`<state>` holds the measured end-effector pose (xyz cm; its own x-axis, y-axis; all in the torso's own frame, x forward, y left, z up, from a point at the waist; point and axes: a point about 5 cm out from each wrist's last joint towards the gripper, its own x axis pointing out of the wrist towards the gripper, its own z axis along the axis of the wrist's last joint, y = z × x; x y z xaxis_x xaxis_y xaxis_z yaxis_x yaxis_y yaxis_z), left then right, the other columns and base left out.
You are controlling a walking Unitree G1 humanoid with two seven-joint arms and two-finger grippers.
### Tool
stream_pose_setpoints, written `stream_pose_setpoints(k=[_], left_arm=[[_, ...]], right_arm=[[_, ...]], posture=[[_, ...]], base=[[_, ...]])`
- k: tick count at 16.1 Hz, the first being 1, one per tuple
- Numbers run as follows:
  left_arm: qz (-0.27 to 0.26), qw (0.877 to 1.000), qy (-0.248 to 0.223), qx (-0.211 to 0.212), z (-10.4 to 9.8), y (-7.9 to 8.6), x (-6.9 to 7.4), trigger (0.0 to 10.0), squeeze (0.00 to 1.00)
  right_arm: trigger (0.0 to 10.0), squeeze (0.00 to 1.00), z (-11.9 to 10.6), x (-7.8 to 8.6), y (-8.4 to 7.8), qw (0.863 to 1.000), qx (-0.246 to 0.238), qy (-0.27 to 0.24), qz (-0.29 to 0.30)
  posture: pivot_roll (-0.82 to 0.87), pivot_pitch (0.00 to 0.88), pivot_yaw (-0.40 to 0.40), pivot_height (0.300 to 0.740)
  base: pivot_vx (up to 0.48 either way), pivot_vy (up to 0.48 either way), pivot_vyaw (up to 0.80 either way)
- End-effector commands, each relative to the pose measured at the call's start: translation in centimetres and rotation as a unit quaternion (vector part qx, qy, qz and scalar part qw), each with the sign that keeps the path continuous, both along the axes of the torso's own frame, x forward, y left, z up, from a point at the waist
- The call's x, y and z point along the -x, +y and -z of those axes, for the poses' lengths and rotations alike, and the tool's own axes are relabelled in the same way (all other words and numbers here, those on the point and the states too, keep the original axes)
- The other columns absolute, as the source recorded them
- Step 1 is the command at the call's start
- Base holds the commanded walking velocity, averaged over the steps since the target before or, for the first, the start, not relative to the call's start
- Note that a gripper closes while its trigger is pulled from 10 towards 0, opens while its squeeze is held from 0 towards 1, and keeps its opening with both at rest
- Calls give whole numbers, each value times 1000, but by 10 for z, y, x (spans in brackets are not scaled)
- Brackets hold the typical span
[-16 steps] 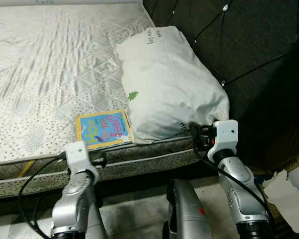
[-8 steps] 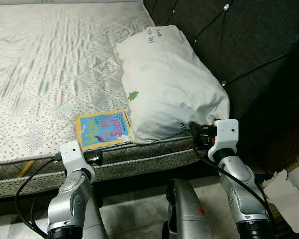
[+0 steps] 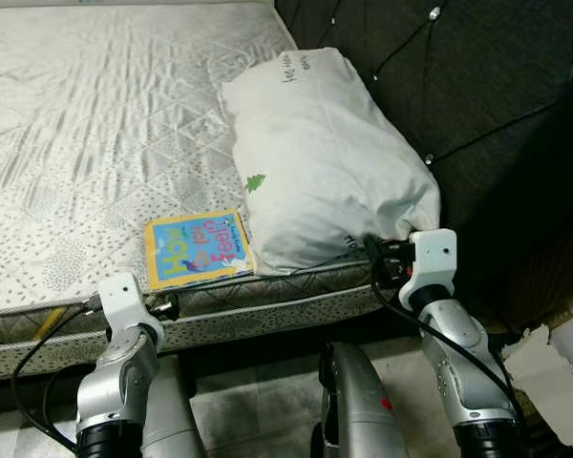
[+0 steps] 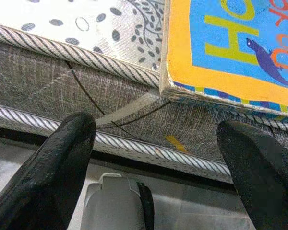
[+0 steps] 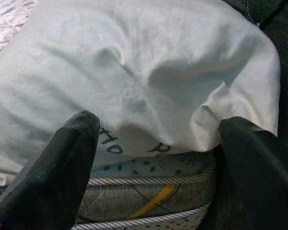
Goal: Clean up the room
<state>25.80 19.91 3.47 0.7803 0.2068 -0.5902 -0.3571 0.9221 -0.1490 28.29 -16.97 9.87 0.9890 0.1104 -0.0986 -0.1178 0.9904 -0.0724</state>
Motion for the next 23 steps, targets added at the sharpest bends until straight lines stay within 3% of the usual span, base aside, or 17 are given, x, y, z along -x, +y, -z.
stream_pose_setpoints(k=[1,5,7,15,23], left_arm=[[6,1000,6,-3,4,1,0,10000,682],[4,1000,9,1,7,6,-5,10000,635],[3,1000,11,9,11,8,-14,10000,561],[2,1000,-4,2,6,19,-33,10000,490],[-2,1000,-6,-2,8,23,-30,10000,482]], right_arm=[[10000,0,-4,-3,-2,1000,5,-9,1],[10000,0,-5,-3,-2,1000,5,-10,1],[10000,0,-5,-3,-2,1000,4,-11,-1],[10000,0,-4,-1,-4,1000,6,-10,1],[10000,0,-3,-2,-4,1000,8,-8,0]], posture=[[-32,35,-58,537],[-34,36,-58,537],[-42,33,-61,537],[-51,35,-59,537],[-45,33,-62,537]], base=[[0,0,0],[0,0,0],[0,0,0],[0,0,0],[0,0,0]])
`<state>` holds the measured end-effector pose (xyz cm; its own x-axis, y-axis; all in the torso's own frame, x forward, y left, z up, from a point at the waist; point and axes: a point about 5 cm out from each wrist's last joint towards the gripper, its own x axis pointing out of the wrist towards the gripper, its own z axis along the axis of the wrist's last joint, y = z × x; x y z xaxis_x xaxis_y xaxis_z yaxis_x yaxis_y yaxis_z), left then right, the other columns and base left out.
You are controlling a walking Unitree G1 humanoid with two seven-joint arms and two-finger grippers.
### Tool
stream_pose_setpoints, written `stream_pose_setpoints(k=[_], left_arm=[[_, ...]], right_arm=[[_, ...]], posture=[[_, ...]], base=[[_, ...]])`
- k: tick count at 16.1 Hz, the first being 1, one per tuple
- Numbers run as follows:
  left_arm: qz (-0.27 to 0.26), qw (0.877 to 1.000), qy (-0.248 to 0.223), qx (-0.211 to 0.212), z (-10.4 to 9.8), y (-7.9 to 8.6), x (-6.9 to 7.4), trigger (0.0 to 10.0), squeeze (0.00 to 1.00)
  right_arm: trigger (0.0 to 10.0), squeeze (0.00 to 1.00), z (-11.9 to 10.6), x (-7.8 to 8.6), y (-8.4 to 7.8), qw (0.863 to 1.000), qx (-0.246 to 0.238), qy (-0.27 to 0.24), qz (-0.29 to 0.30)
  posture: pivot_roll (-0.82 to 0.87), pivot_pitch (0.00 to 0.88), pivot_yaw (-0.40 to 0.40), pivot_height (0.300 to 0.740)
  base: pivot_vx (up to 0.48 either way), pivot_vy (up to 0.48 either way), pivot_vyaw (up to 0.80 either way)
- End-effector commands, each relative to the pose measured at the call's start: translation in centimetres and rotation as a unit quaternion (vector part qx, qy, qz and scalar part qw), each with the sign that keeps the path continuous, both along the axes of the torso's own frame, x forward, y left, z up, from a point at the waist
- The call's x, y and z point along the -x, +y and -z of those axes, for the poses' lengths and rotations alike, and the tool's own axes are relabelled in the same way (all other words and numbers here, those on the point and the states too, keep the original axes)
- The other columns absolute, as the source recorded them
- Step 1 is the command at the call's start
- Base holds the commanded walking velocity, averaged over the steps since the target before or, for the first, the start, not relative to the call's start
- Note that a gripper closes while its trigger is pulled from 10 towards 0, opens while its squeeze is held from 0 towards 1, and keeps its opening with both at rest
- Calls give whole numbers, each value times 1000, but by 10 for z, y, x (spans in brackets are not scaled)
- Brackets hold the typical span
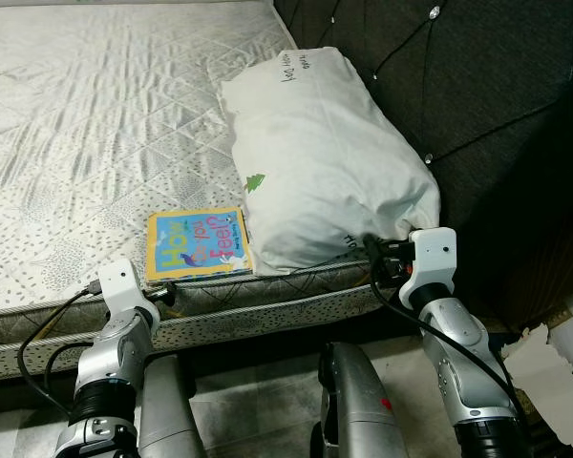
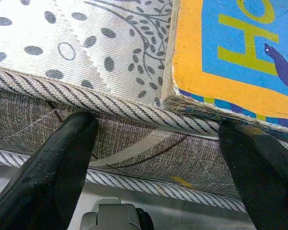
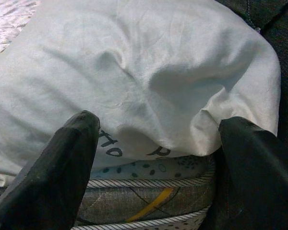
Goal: Clean up the room
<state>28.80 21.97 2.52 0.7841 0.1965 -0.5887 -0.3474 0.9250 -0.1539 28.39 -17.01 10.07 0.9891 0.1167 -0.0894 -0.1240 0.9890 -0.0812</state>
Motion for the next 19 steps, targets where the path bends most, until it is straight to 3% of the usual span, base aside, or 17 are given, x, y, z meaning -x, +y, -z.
stream_pose_setpoints(k=[1,11,19], left_arm=[[-8,1000,-4,-4,-1,3,1,10000,478],[-40,999,-10,-32,-6,28,4,10000,478],[-44,998,-12,-34,-6,31,2,10000,475]], right_arm=[[10000,0,-1,-1,-4,1000,5,-3,4],[10000,0,3,1,-7,1000,9,2,7],[10000,0,3,1,-7,1000,9,3,8]], posture=[[-45,33,-62,537],[-42,37,-60,537],[-43,34,-58,537]], base=[[0,0,0],[0,0,0],[0,0,0]])
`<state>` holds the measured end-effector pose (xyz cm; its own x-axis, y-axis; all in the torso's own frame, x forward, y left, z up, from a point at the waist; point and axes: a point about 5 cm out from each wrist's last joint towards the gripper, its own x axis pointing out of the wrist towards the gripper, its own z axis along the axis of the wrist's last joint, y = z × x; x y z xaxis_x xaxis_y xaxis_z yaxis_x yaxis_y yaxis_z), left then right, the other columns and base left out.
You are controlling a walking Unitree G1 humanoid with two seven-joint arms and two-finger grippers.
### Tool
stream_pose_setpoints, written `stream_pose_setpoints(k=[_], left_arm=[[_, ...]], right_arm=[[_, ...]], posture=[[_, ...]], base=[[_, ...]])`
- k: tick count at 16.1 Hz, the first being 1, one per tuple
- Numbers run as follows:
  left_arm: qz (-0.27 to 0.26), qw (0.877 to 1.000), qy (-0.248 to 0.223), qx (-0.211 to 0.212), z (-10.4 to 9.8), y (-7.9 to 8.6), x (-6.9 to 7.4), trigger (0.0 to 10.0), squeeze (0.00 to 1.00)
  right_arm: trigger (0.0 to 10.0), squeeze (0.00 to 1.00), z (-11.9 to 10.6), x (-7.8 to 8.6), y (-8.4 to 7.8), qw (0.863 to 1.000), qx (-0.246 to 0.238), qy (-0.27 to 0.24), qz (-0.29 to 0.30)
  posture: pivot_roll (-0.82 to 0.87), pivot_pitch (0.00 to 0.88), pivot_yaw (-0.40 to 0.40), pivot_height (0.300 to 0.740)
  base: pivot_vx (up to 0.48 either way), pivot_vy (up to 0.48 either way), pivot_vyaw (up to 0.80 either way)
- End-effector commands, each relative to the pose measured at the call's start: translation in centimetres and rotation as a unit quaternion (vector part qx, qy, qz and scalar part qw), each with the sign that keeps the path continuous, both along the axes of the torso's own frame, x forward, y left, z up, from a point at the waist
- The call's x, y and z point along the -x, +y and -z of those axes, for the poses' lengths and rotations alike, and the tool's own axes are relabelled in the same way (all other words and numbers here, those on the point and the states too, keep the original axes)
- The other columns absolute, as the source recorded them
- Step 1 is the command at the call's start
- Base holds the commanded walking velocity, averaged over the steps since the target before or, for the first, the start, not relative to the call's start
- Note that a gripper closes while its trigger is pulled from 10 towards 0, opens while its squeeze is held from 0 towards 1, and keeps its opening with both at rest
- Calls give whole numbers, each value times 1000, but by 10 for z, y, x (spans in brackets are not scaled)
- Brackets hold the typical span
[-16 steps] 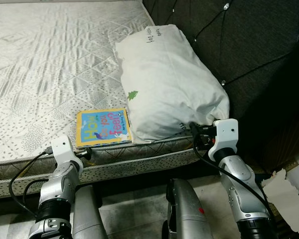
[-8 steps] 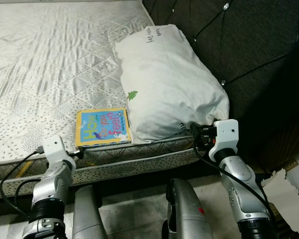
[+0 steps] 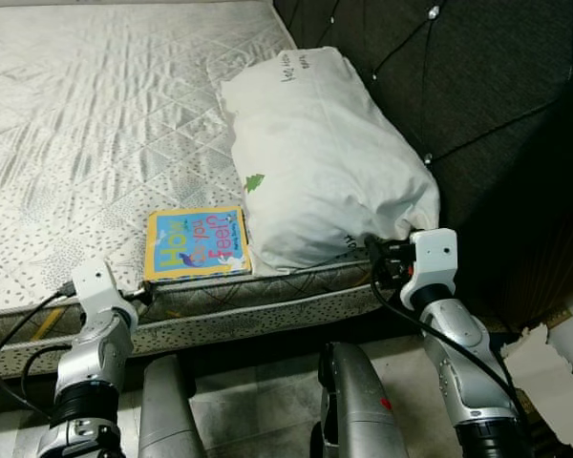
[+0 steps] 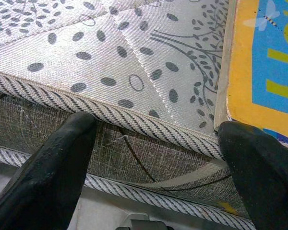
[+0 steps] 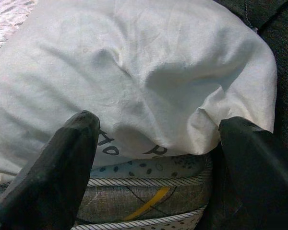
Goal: Clean up the room
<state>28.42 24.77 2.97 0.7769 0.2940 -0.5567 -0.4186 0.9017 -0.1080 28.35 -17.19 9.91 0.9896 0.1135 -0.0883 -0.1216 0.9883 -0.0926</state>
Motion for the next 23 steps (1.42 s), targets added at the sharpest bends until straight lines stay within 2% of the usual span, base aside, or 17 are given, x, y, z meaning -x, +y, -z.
stream_pose_setpoints(k=[1,4,6,7,10,12,13,15,16,17,20,21,22,23], left_arm=[[-3,1000,-3,-3,-2,1,-2,10000,475],[3,1000,-10,-2,-3,-9,-1,10000,471],[27,1000,-13,5,-4,-27,3,10000,467],[30,999,-14,5,-5,-29,3,10000,467],[37,999,-23,3,-10,-44,15,10000,455],[32,997,-60,-29,-26,-47,16,10000,455],[41,994,-83,-51,-33,-49,13,10000,416],[63,983,-136,-107,-49,-55,6,10000,204],[72,978,-153,-125,-54,-57,3,10000,141],[82,973,-166,-140,-58,-60,0,10000,0],[132,946,-205,-213,-72,-68,-13,10000,0],[156,932,-227,-235,-77,-73,-18,10000,0],[174,922,-242,-248,-80,-77,-19,10000,0],[178,918,-247,-253,-80,-78,-19,10000,0]], right_arm=[[10000,0,2,0,-5,1000,4,3,7],[10000,0,2,-2,-4,1000,2,2,6],[10000,0,2,-5,1,1000,-3,-1,3],[10000,0,2,-6,2,1000,-3,-1,3],[10000,0,2,-11,6,1000,-9,-4,1],[10000,0,1,-17,11,1000,-18,-12,-3],[10000,0,0,-20,15,999,-26,-17,-7],[10000,0,-5,-28,27,998,-49,-28,-22],[10000,0,-6,-30,32,998,-53,-32,-29],[10000,0,-8,-31,36,997,-57,-35,-34],[10000,0,-8,-41,36,996,-76,-41,-12],[10000,0,-10,-47,35,996,-81,-43,-2],[10000,0,-11,-50,35,995,-88,-47,-1],[10000,0,-13,-52,36,994,-93,-52,0]], posture=[[-43,34,-57,537],[-33,27,-55,537],[-19,17,-50,537],[-18,15,-49,537],[2,0,-42,537],[22,0,-37,537],[26,0,-34,537],[31,0,-26,537],[32,0,-19,537],[33,0,-14,537],[42,0,1,537],[51,0,5,537],[55,0,4,537],[56,0,2,537]], base=[[0,0,0],[0,0,0],[0,0,0],[0,0,0],[0,0,0],[0,0,0],[0,0,0],[0,0,0],[0,0,0],[0,0,0],[0,0,0],[0,0,0],[0,0,0],[0,0,0]])
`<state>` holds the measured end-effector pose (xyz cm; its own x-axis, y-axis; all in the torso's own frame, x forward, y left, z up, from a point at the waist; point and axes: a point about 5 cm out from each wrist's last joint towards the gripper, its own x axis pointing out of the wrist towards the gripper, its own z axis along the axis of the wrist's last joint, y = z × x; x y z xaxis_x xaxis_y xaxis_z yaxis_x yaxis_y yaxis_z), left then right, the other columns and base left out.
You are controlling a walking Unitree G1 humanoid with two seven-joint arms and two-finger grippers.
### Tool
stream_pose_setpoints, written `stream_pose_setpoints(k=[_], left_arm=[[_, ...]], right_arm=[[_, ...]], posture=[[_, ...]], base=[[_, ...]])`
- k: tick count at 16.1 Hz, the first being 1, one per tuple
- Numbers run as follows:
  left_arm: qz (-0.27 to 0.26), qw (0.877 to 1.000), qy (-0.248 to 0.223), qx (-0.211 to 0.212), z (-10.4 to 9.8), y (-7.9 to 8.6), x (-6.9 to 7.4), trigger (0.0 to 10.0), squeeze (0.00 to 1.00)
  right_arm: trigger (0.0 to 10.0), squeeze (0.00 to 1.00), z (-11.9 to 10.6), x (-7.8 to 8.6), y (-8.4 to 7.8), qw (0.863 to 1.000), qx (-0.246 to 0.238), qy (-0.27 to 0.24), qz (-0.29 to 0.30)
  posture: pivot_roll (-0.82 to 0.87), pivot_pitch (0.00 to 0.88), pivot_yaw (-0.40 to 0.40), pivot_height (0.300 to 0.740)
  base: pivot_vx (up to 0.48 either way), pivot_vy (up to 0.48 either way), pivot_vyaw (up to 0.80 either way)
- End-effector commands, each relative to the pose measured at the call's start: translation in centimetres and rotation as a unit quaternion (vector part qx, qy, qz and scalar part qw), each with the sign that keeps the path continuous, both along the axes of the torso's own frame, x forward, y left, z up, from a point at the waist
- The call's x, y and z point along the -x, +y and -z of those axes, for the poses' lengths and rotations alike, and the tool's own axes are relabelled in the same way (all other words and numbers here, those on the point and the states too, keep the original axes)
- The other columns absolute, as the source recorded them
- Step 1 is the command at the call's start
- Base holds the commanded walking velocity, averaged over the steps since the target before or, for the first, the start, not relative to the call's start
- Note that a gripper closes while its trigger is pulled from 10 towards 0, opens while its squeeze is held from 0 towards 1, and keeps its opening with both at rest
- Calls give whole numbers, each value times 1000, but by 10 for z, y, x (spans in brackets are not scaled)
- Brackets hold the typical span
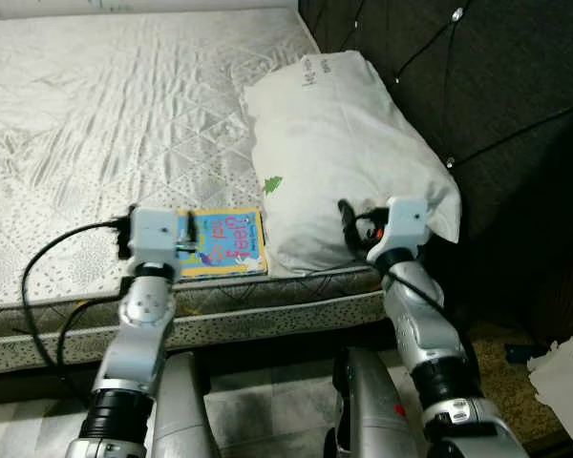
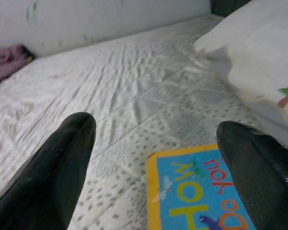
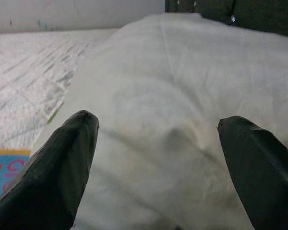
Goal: Clean up the room
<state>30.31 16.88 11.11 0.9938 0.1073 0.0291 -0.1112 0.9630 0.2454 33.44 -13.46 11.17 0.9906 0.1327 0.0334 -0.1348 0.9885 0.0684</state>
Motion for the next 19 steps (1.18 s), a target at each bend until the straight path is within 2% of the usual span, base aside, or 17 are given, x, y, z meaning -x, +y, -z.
stream_pose_setpoints(k=[1,3,4,6,9,11,14,17,19], left_arm=[[6,1000,1,-6,1,0,0,10000,0],[14,1000,4,-6,1,-3,0,10000,0],[25,999,8,25,0,-8,0,10000,0],[55,997,9,44,-1,-14,0,10000,0],[64,997,-4,42,-3,-14,-2,10000,0],[47,998,-11,43,-3,-9,-3,10000,0],[72,996,-13,43,1,-13,0,10000,0],[74,996,-15,43,4,-12,-1,10000,0],[107,993,-30,39,3,-19,-1,10000,0]], right_arm=[[10000,0,-2,-2,0,1000,-9,-6,7],[10000,0,-3,-2,1,1000,-17,-9,7],[10000,0,-3,1,4,999,-32,-14,2],[10000,0,-7,3,7,999,-42,-23,1],[10000,0,-12,1,8,998,-58,-31,-2],[10000,0,-10,0,11,998,-64,-24,-2],[10000,0,-7,2,15,998,-64,-20,-8],[10000,0,-5,2,13,998,-61,-16,-3],[10000,0,-2,5,12,998,-59,-14,3]], posture=[[58,0,-1,537],[56,0,0,537],[49,0,4,545],[39,0,6,560],[50,0,-9,589],[59,0,-10,613],[61,0,-16,632],[53,0,-14,662],[47,0,-5,681]], base=[[0,0,0],[0,0,0],[0,0,0],[0,0,0],[0,0,0],[0,0,0],[0,0,0],[0,0,0],[0,0,0]])
